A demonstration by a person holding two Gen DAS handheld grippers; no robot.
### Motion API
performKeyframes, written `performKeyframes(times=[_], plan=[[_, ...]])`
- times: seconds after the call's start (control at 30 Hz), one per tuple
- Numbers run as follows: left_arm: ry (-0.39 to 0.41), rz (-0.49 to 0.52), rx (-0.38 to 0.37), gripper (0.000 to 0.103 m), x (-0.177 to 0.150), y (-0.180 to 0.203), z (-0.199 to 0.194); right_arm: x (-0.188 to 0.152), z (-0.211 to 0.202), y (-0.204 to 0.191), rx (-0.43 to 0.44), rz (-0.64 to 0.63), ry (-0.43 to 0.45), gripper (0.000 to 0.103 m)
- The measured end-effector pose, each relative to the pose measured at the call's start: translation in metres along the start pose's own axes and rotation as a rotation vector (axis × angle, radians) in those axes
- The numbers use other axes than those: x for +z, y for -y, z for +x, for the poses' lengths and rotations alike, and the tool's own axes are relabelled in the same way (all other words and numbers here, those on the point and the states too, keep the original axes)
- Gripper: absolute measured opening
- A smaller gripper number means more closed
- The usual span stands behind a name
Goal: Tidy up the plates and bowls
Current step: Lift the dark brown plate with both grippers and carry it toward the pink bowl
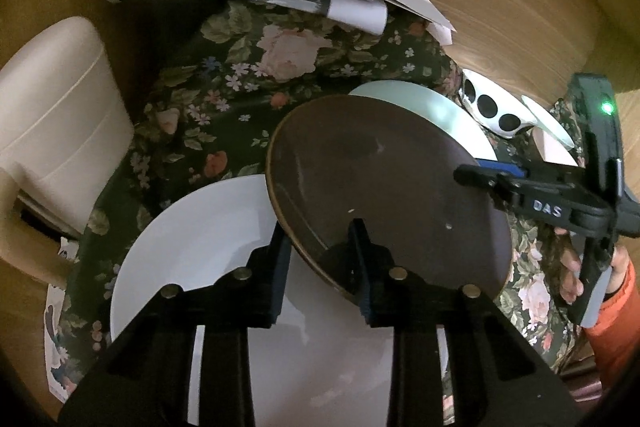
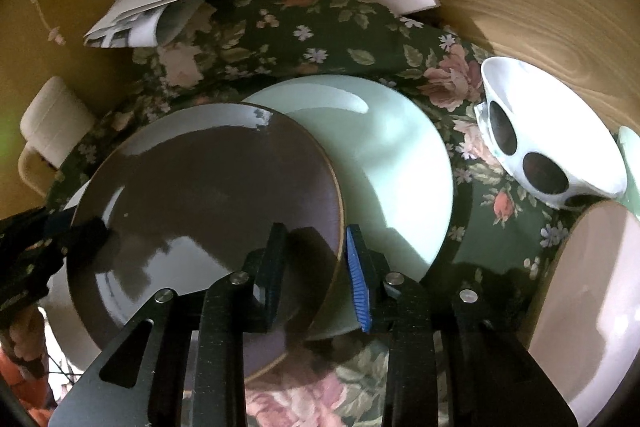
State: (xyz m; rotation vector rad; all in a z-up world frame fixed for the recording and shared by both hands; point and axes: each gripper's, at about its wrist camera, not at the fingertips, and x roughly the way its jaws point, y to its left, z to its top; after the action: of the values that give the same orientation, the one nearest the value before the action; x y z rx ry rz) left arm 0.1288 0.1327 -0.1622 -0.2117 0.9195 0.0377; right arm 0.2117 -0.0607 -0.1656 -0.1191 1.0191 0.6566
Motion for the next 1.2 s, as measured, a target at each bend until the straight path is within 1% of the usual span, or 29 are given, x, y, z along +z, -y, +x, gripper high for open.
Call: performKeyframes(times=[0.2,0.27,0.47,0.63,0.87,0.97,1.2], plan=[[-0.006,-0.014,-0.012,0.03,-0.002,-0.01,-0.001,-0.005,-0.001,-0.009,0.023,-0.026,0.006,0.027],[-0.011,-0.011,-0.017,0.03,-0.001,-0.01,0.001,-0.005,0.001,-0.009,0.036,-0.019,0.002,0.027],[-0.005,-0.001,-0.019,0.03,-0.002,-0.01,0.0,0.006,0.015,-0.005,0.11,0.035,-0.027,0.033],[0.0,-0.001,0.001,0.03,-0.004,-0.007,-0.002,0.007,0.011,-0.014,0.085,0.027,-0.013,0.033],[0.004,-0.022,0.004,0.03,-0.006,-0.006,-0.006,0.0,0.001,-0.015,0.067,0.022,0.006,0.031],[0.007,-0.024,-0.005,0.03,-0.009,-0.005,-0.007,-0.006,-0.007,-0.014,0.054,0.019,0.015,0.031],[0.012,-0.033,-0.037,0.03,-0.013,0.002,-0.013,-0.018,-0.025,-0.006,0.056,0.064,0.039,0.031]])
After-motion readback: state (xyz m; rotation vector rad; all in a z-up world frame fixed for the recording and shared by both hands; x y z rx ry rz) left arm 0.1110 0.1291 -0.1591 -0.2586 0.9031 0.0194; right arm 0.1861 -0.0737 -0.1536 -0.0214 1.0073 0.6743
